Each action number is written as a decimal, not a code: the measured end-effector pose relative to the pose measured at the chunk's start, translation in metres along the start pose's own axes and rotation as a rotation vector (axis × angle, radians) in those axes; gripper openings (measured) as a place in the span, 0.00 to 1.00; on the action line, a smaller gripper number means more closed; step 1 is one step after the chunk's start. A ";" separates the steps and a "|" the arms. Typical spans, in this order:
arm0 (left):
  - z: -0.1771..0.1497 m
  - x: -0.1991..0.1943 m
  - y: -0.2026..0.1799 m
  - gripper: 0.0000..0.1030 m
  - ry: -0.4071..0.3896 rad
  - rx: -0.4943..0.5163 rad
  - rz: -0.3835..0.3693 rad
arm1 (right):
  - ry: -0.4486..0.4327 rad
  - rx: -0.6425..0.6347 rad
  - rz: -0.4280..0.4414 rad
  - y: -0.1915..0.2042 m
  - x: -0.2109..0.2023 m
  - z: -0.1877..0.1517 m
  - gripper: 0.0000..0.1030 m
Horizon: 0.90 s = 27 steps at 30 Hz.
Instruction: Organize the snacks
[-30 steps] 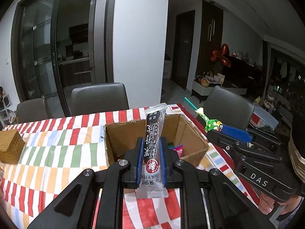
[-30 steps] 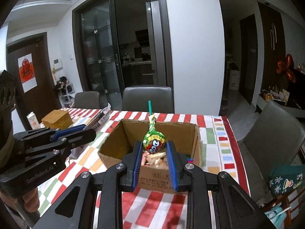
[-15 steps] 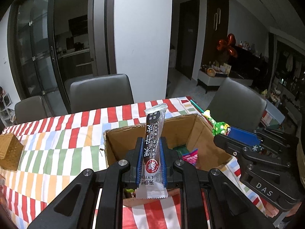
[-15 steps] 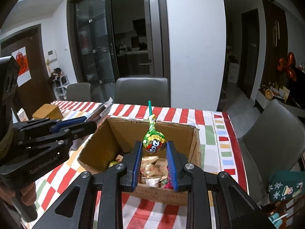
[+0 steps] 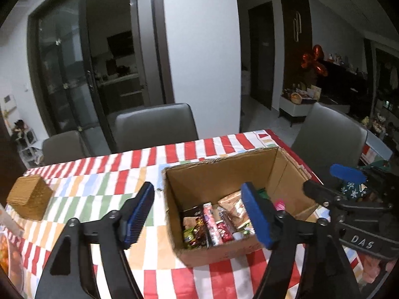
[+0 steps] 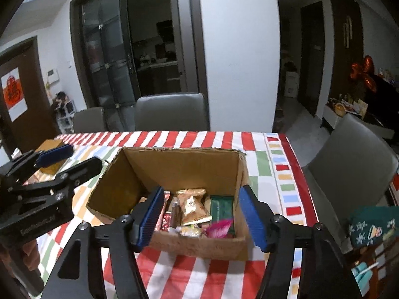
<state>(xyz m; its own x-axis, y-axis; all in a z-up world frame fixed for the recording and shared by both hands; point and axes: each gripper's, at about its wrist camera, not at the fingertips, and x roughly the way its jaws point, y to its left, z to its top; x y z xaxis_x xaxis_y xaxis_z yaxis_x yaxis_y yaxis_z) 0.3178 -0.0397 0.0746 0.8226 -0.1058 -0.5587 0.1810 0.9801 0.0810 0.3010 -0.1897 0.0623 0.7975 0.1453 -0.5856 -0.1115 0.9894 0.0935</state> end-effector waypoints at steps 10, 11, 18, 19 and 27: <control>-0.040 -0.068 -0.007 0.97 -0.109 -0.024 0.056 | -0.100 -0.007 -0.085 0.004 -0.066 -0.033 0.86; -0.044 -0.075 -0.007 0.99 -0.116 -0.031 0.055 | -0.113 -0.009 -0.089 0.004 -0.074 -0.037 0.88; -0.072 -0.120 -0.011 1.00 -0.162 -0.053 0.067 | -0.159 0.003 -0.088 0.011 -0.119 -0.066 0.92; -0.077 -0.127 -0.012 1.00 -0.166 -0.055 0.068 | -0.160 0.002 -0.086 0.011 -0.122 -0.068 0.92; -0.111 -0.165 -0.022 1.00 -0.190 -0.060 0.078 | -0.189 0.011 -0.087 0.017 -0.157 -0.100 0.92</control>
<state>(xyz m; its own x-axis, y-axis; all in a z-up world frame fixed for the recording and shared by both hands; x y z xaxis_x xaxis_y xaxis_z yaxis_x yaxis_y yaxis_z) 0.1182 -0.0250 0.0736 0.9208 -0.0535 -0.3864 0.0852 0.9942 0.0656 0.1150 -0.1950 0.0753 0.9011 0.0540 -0.4302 -0.0317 0.9978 0.0587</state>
